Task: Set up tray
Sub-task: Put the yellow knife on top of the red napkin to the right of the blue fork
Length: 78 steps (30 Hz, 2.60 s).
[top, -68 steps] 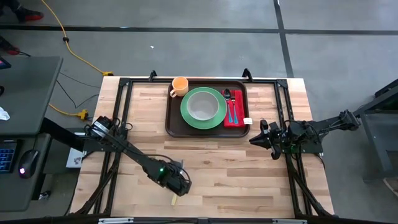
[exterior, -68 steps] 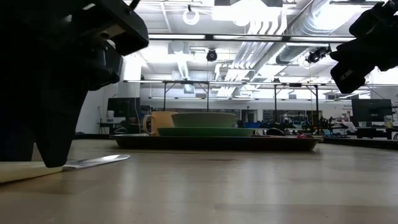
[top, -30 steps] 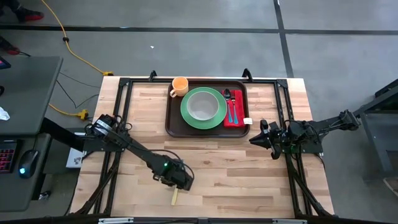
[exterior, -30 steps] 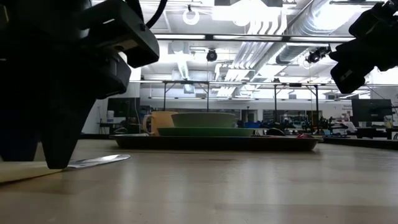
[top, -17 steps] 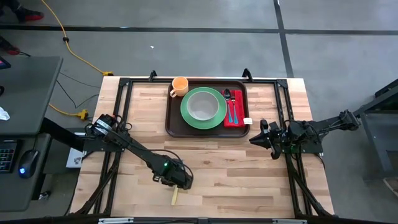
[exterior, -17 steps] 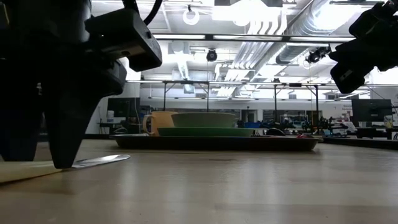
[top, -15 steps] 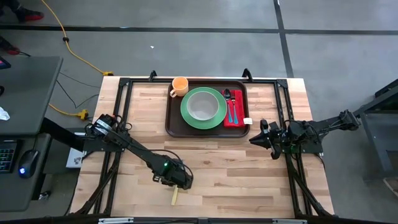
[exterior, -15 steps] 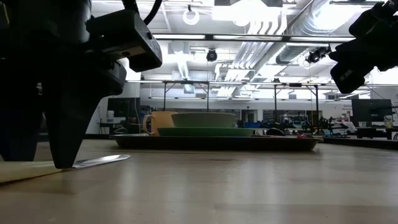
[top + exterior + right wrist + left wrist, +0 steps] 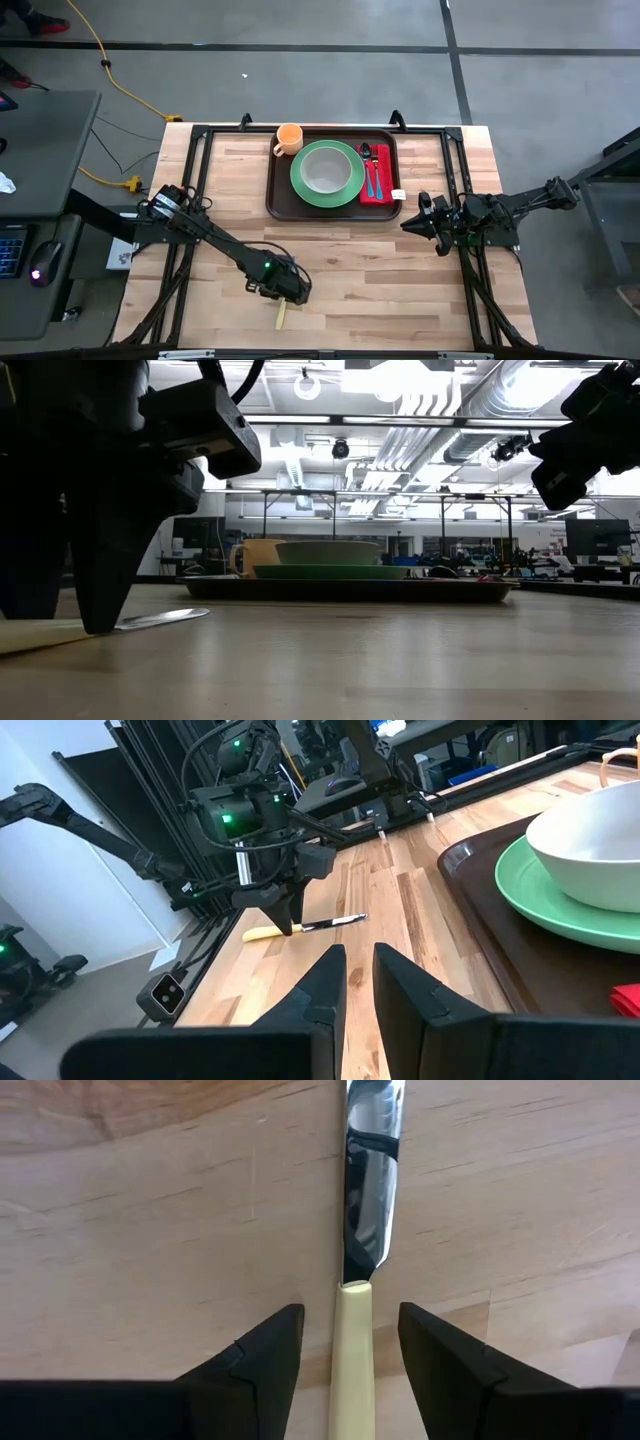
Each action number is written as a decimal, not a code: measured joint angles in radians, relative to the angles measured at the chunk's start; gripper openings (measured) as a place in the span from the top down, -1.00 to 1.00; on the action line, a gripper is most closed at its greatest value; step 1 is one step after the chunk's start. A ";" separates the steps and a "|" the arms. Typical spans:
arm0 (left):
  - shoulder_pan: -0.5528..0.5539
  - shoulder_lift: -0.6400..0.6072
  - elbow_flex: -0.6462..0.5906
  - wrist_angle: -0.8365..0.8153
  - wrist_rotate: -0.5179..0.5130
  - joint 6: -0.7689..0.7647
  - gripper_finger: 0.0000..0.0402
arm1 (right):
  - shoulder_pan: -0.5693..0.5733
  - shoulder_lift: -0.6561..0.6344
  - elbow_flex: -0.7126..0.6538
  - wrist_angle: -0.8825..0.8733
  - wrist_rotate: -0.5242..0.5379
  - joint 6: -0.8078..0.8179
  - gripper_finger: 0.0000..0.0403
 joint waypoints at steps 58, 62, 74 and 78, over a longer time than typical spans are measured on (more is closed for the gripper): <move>0.011 0.020 0.158 -0.173 -0.149 0.088 0.58 | 0.000 0.000 0.000 -0.001 -0.004 -0.002 0.84; 0.018 0.020 0.181 -0.174 -0.147 0.101 0.58 | 0.000 0.000 0.000 -0.001 -0.004 0.000 0.84; 0.035 0.017 0.278 -0.301 -0.126 0.187 0.58 | 0.000 0.000 0.000 -0.001 -0.005 0.000 0.84; 0.035 0.016 0.307 -0.325 -0.127 0.207 0.58 | 0.000 0.000 0.000 -0.001 -0.005 0.007 0.84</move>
